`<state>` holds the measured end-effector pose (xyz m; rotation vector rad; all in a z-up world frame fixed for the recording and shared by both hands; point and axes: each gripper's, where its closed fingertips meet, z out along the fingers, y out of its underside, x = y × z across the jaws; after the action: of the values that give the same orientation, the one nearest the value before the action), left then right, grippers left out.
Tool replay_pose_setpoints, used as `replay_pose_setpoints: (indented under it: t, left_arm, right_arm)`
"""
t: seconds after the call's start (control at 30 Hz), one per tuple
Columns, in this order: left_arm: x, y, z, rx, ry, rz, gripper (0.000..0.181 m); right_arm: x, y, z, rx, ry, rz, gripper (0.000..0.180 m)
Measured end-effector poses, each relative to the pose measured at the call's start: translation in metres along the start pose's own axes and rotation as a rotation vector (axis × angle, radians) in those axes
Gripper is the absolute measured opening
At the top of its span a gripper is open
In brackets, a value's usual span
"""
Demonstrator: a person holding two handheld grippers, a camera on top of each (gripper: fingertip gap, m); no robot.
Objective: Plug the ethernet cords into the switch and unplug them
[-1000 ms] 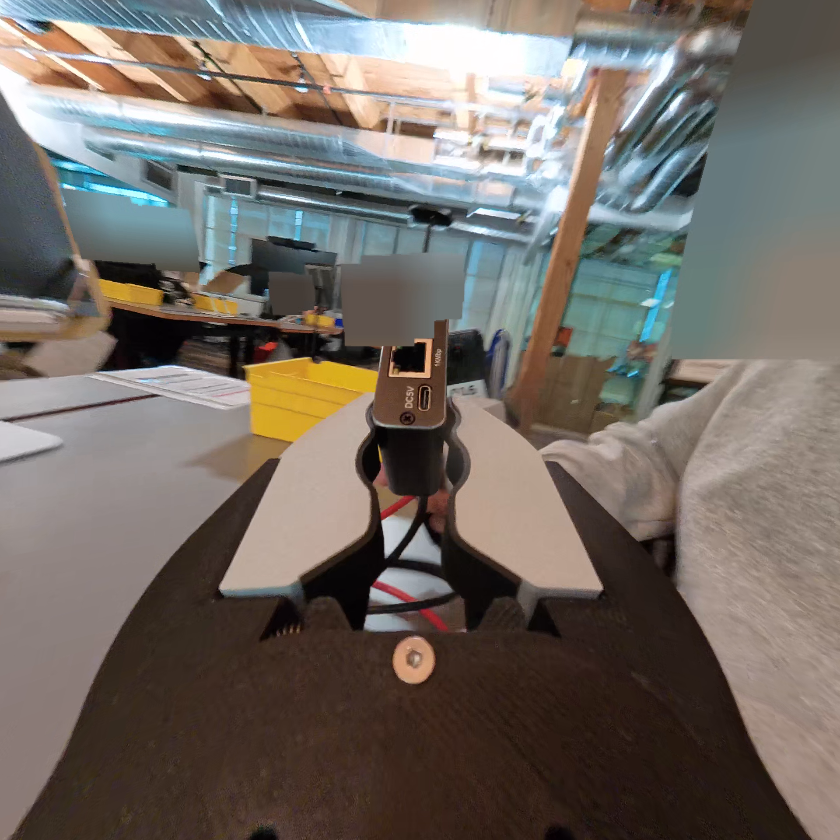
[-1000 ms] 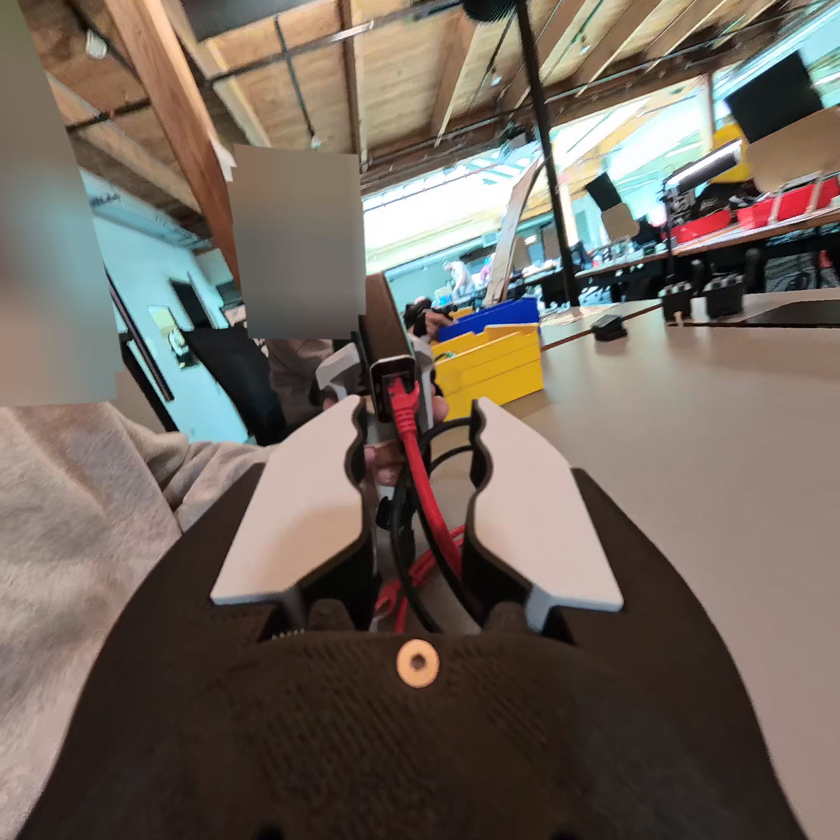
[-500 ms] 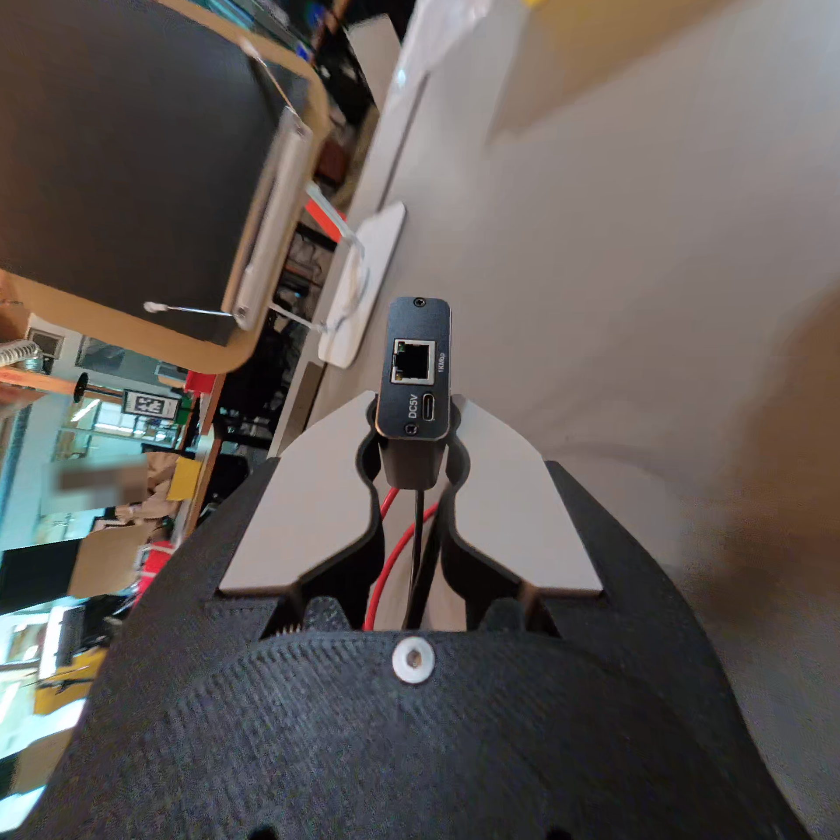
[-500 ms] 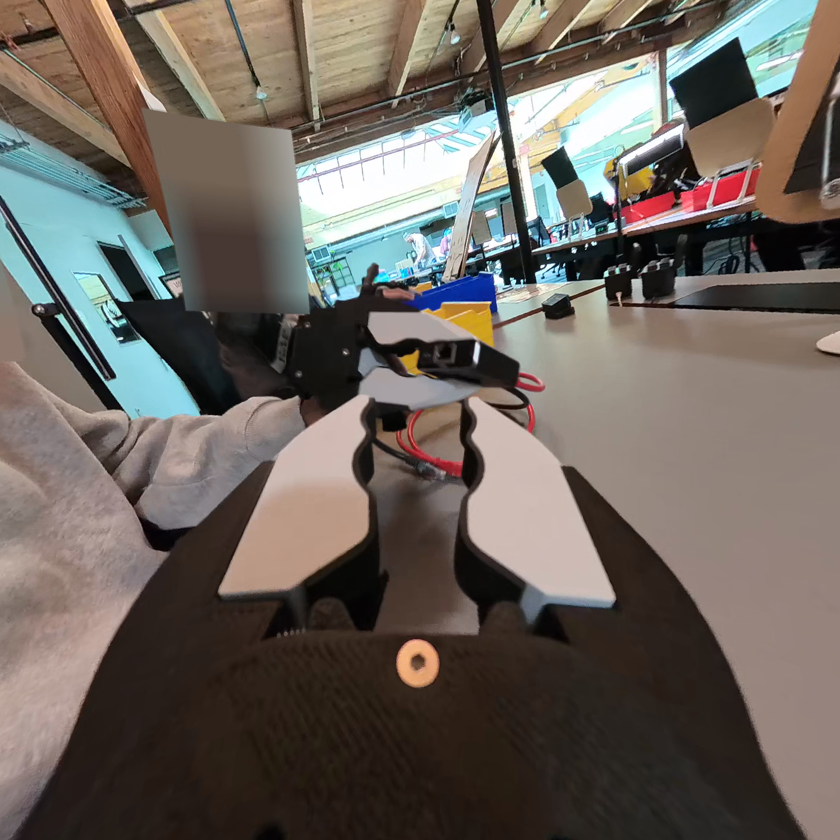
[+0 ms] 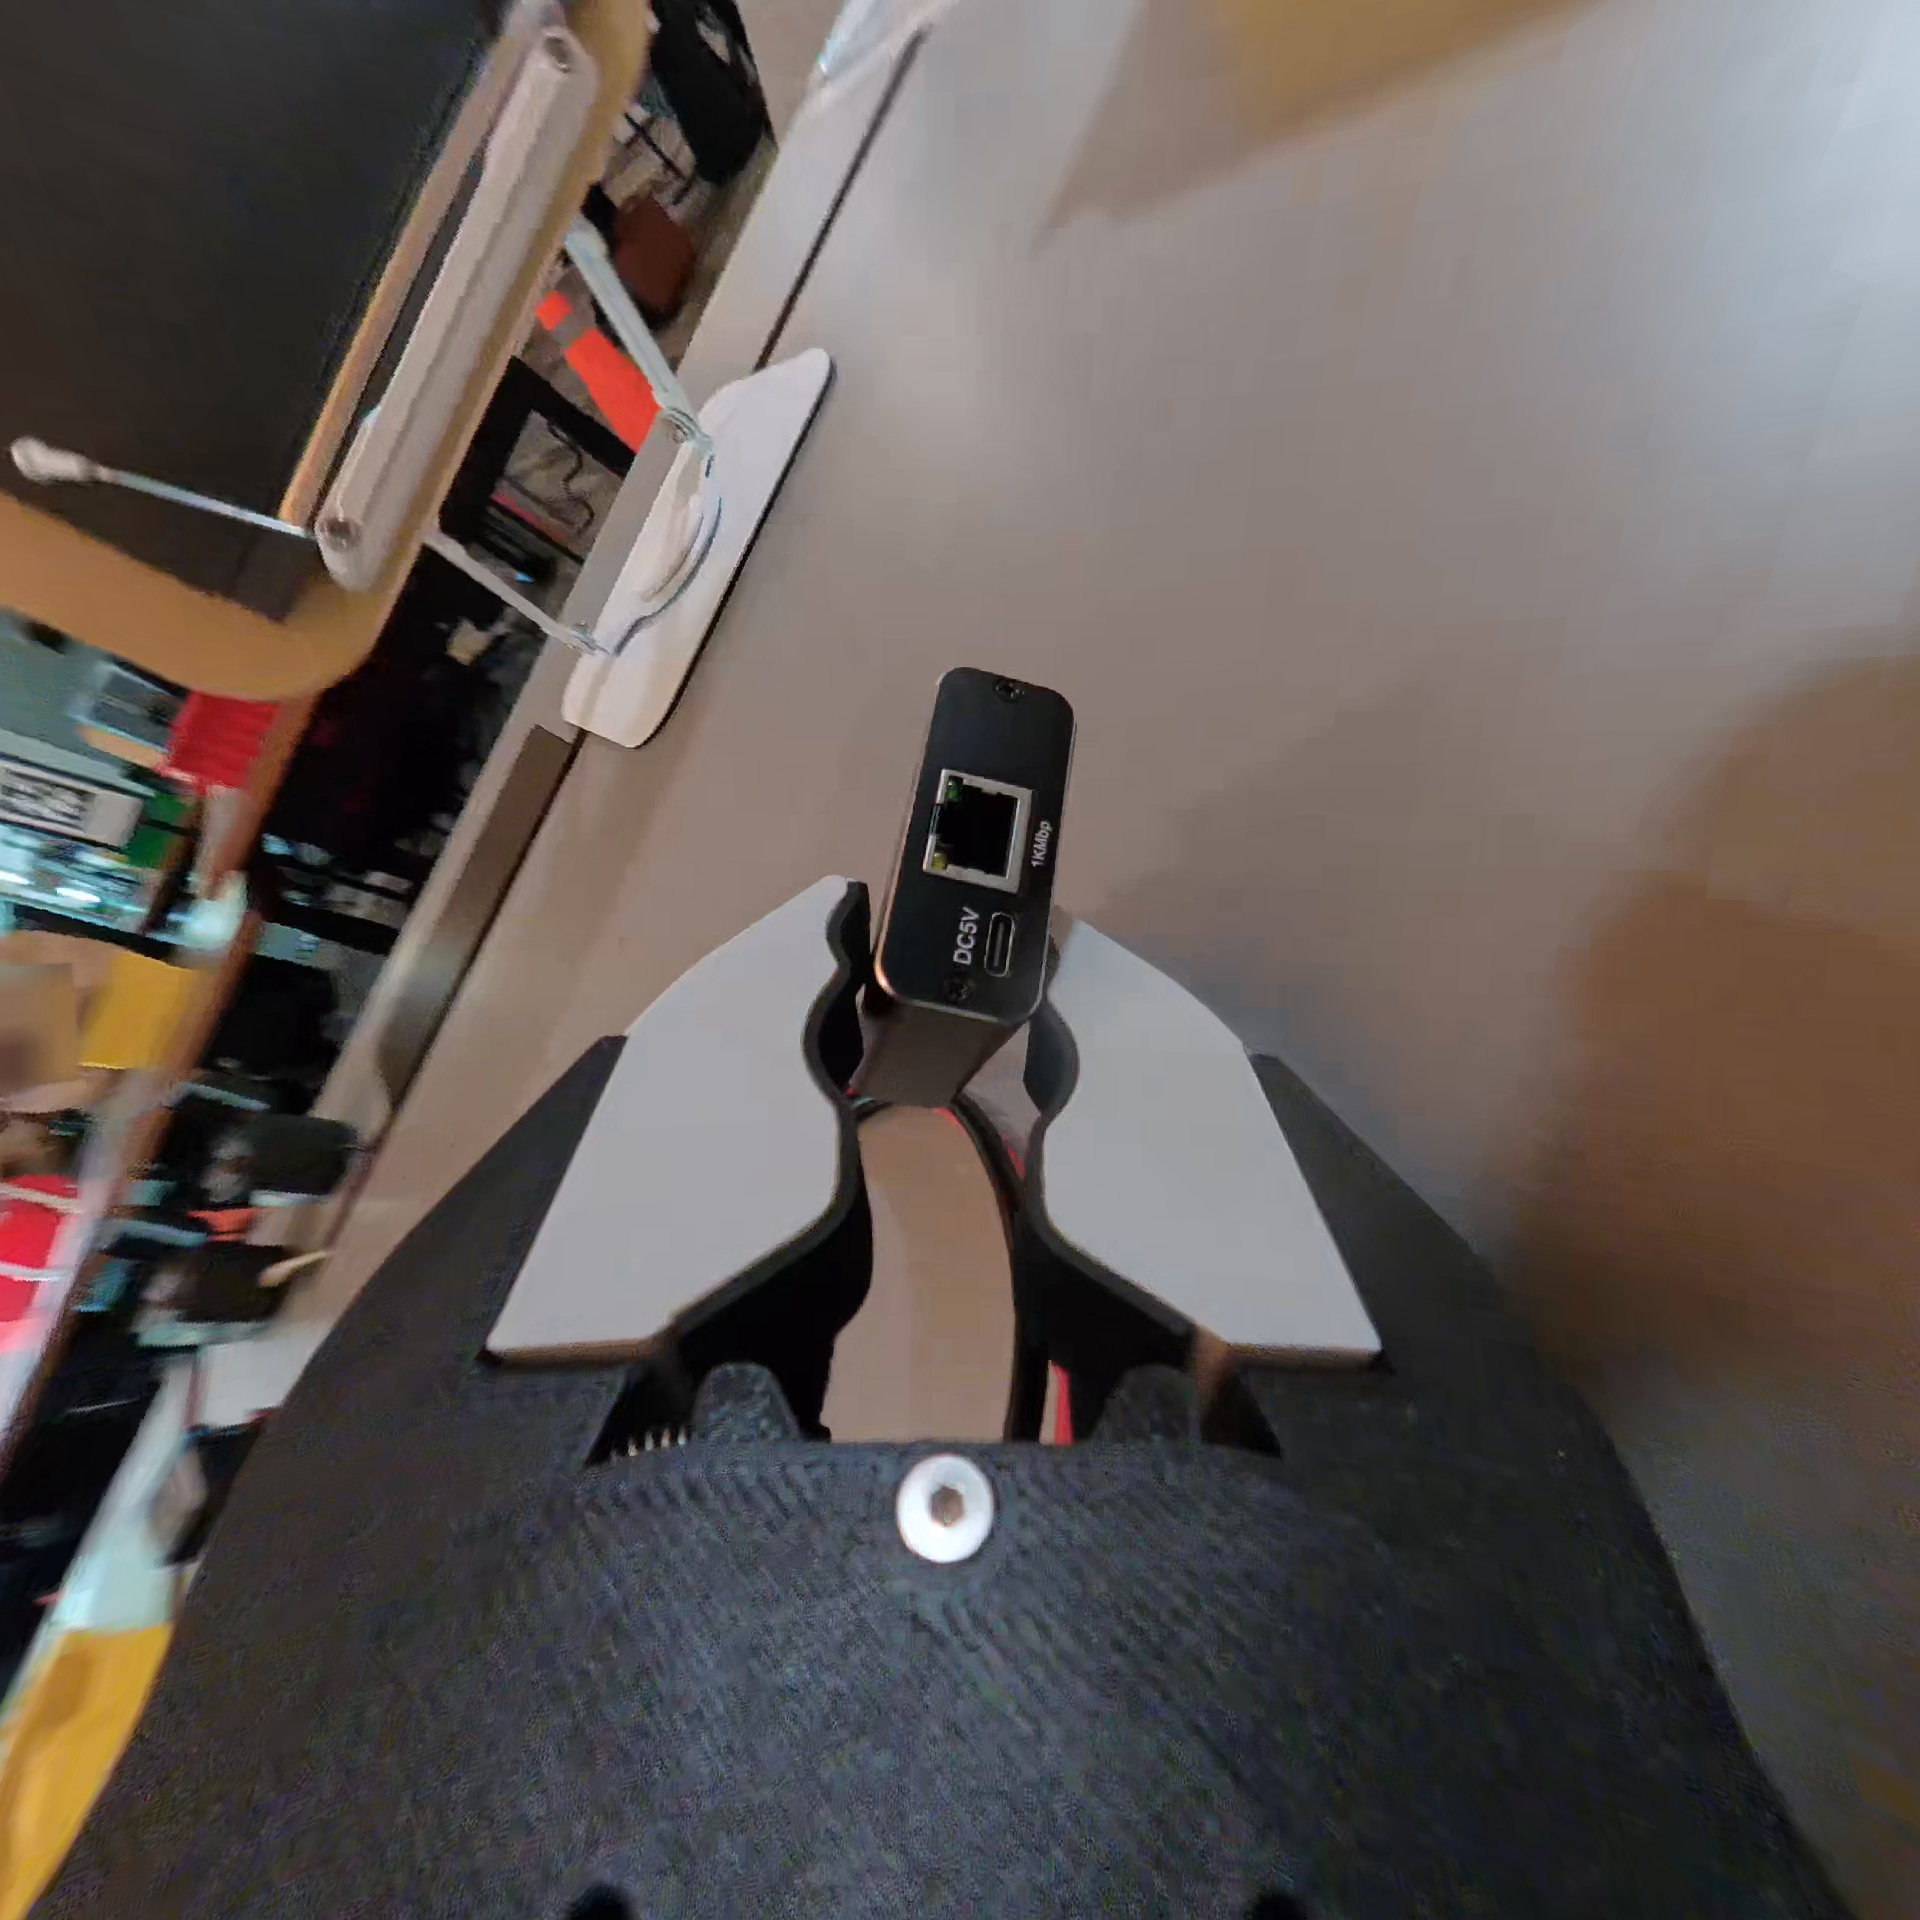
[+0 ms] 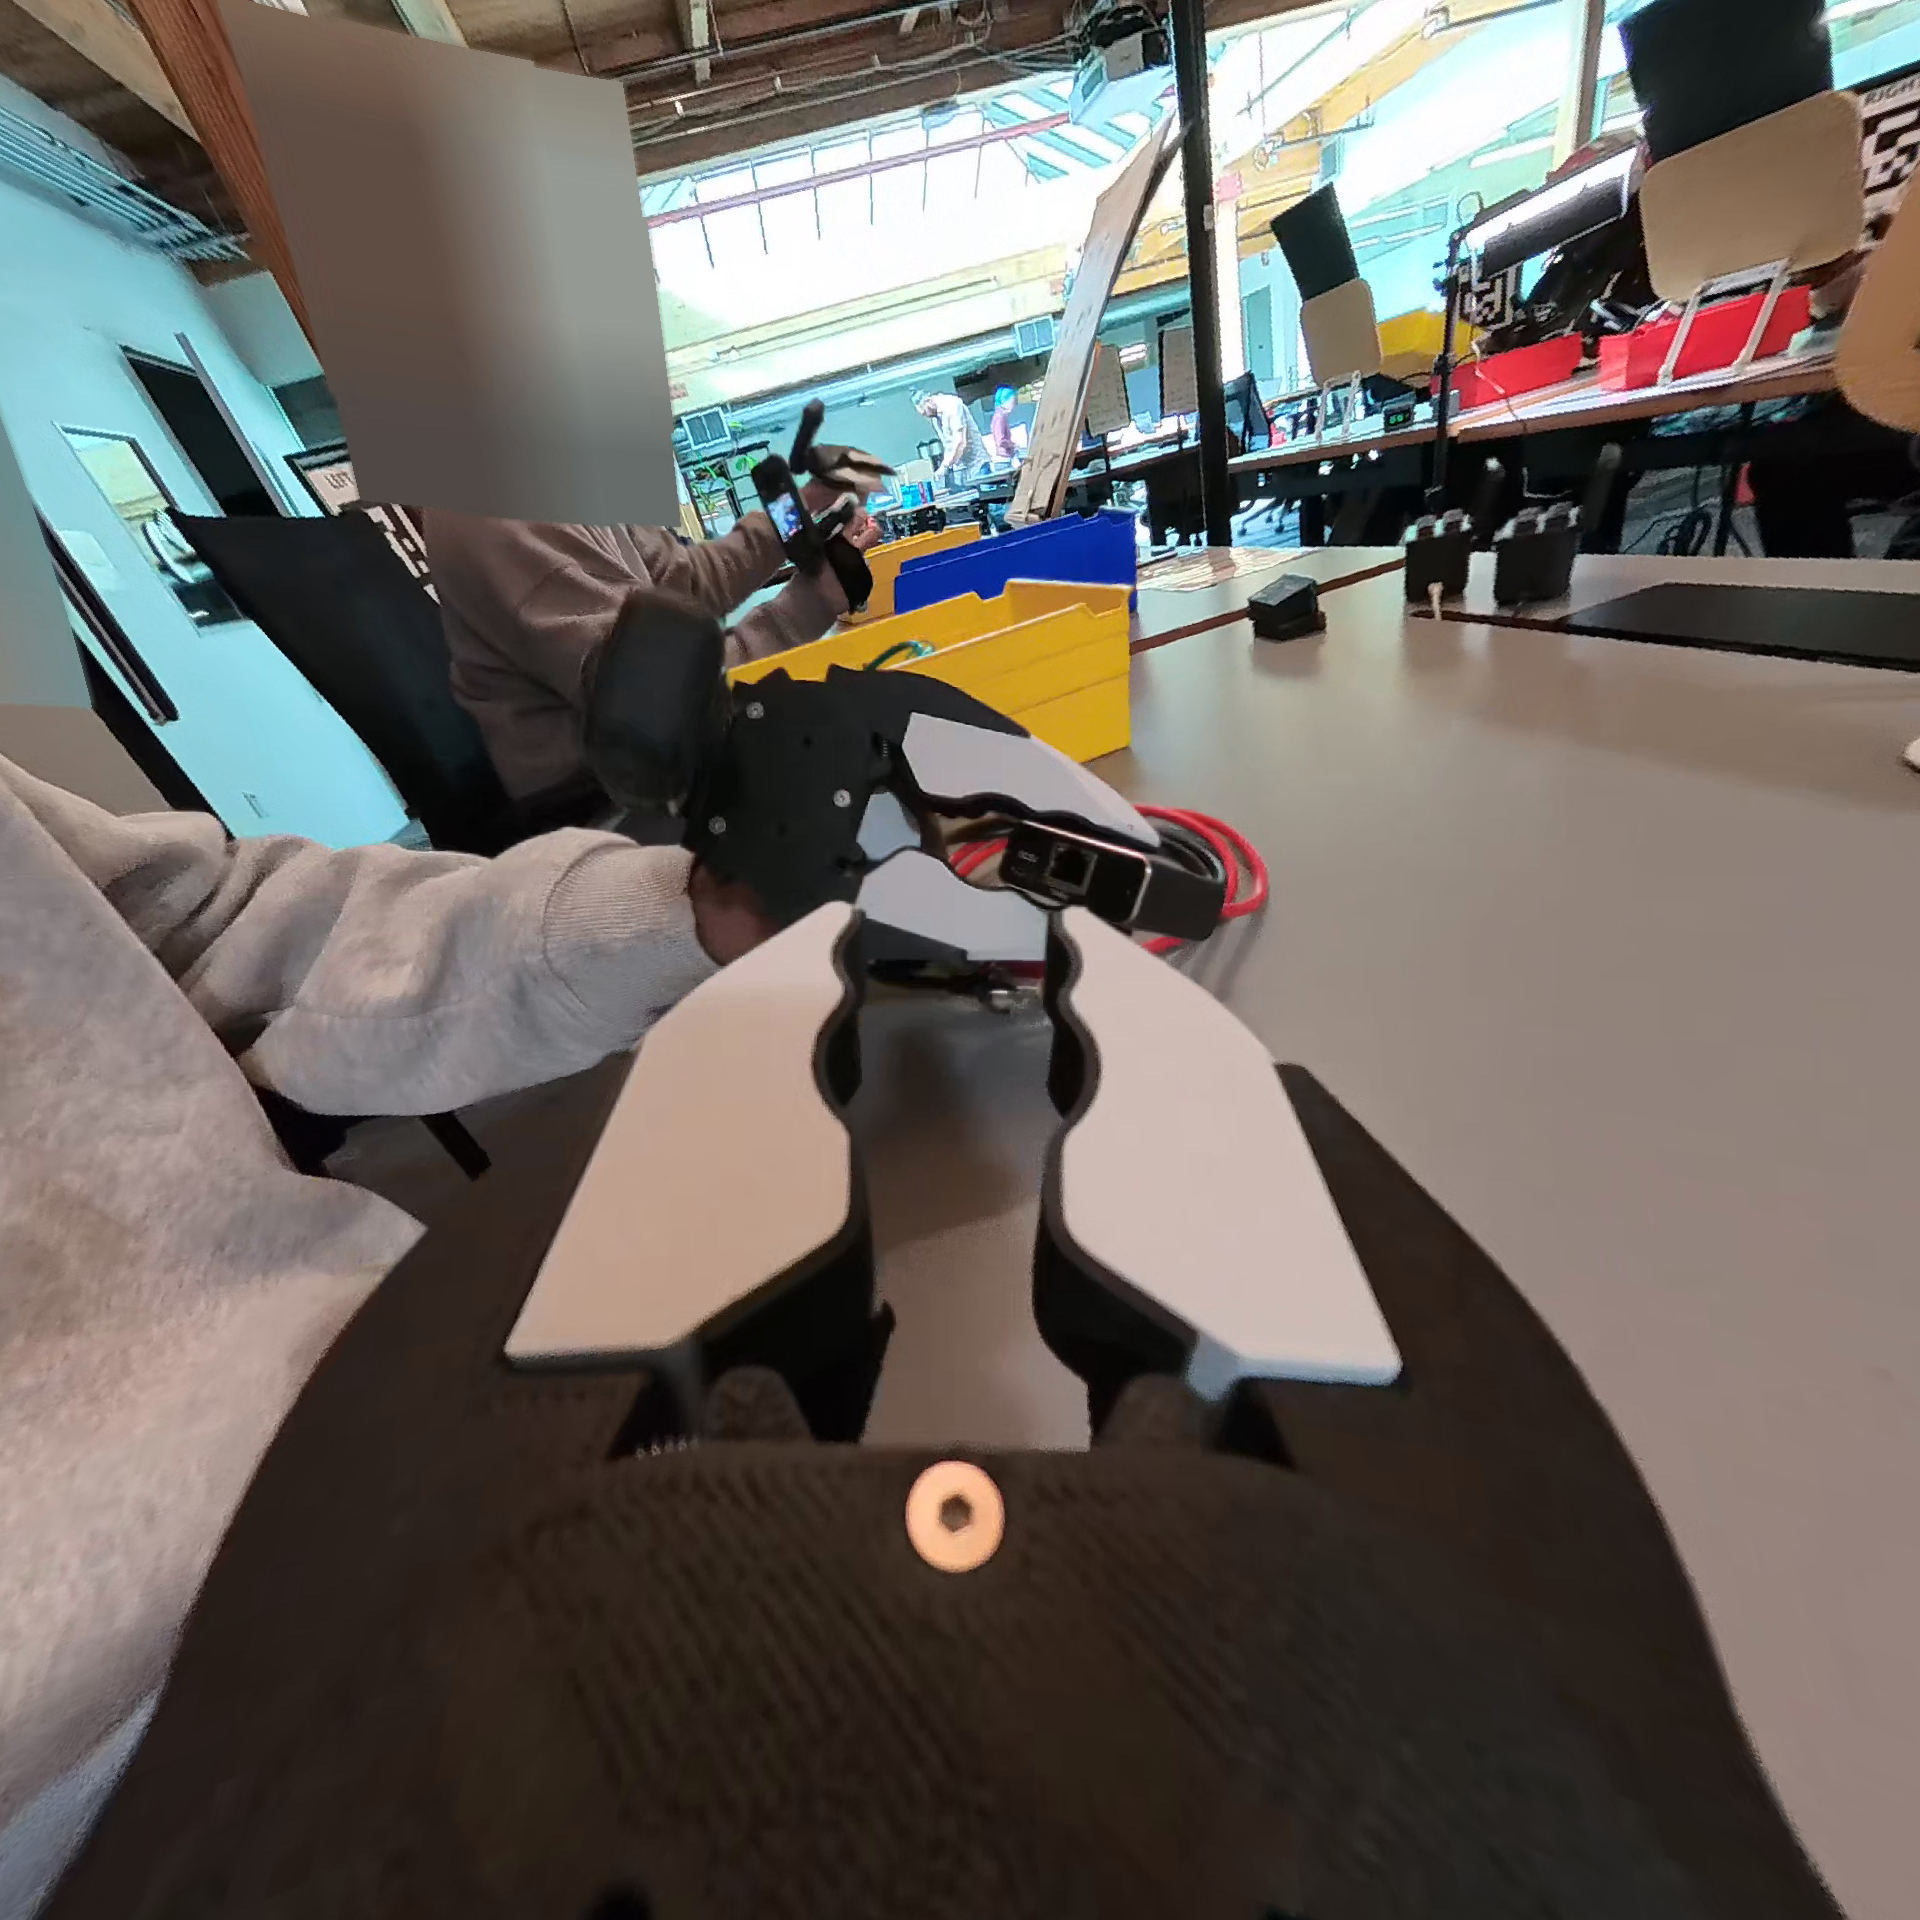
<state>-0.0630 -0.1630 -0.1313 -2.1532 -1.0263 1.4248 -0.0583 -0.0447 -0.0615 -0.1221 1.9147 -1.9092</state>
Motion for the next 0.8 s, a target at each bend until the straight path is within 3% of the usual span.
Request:
replay_pose_setpoints:
  t: [0.23,0.43,0.53,0.63,0.8]
  left_arm:
    - [-0.006,0.002,-0.002,0.096,0.039,-0.15,0.029]
    - [-0.007,0.003,-0.001,0.177,0.049,-0.189,0.029]
    - [-0.013,0.002,-0.004,0.224,0.053,-0.236,0.03]
    - [-0.018,0.002,-0.006,0.247,0.052,-0.263,0.029]
    - [-0.018,0.002,-0.006,0.259,0.054,-0.252,0.029]
  right_arm:
    - [-0.023,-0.052,0.047,-0.026,0.005,-0.27,0.033]
    - [-0.079,-0.101,0.153,-0.116,-0.146,-0.541,0.032]
    - [-0.098,-0.116,0.212,-0.147,-0.247,-0.565,0.03]
    - [-0.095,-0.106,0.278,-0.279,-0.314,-0.502,0.032]
    - [-0.061,-0.051,0.374,-0.616,-0.36,-0.384,0.038]
